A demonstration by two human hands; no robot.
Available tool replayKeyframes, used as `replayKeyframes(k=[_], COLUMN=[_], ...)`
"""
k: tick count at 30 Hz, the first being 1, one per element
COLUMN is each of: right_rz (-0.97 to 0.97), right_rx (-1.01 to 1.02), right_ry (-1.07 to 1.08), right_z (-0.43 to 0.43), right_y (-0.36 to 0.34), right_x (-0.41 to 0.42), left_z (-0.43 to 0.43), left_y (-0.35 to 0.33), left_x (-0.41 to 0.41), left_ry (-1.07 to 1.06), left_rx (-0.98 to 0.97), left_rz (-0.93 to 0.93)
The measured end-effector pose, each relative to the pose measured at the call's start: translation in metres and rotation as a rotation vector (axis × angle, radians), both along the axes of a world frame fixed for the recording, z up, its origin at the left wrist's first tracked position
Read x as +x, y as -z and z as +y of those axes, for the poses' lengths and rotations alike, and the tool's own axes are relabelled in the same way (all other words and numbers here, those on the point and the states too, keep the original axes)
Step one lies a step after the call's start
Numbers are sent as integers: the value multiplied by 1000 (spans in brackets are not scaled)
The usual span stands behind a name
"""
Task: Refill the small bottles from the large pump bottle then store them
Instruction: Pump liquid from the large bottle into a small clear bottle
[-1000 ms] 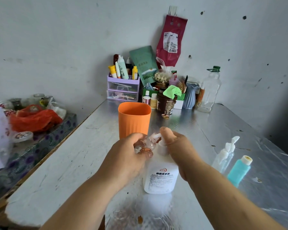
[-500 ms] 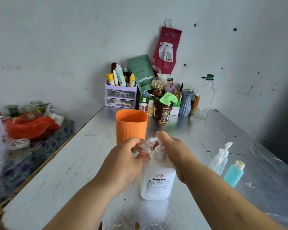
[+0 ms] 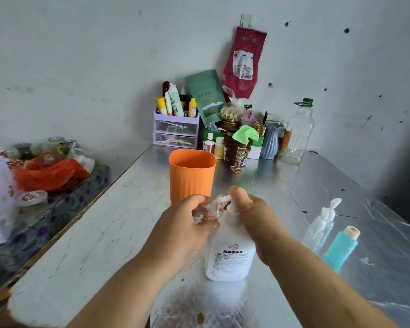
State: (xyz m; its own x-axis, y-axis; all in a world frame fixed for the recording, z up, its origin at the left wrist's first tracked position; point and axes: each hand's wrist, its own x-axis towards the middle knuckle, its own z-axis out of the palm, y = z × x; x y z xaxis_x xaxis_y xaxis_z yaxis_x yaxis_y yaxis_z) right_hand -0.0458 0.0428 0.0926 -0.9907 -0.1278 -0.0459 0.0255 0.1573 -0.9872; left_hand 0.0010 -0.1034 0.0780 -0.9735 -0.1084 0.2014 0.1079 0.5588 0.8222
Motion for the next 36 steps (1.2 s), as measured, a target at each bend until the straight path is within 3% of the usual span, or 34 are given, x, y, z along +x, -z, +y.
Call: replayKeyframes(k=[6,36], right_rz=[-85,-66], right_rx=[32,2], right_ry=[-39,-28], right_z=[3,1], right_y=[-6,-9], right_x=[-4,1], left_z=[1,1], left_y=[-2,-3], left_x=[2,3], left_ry=[-8,-7], left_rx=[7,-9], left_rz=[-10,-11])
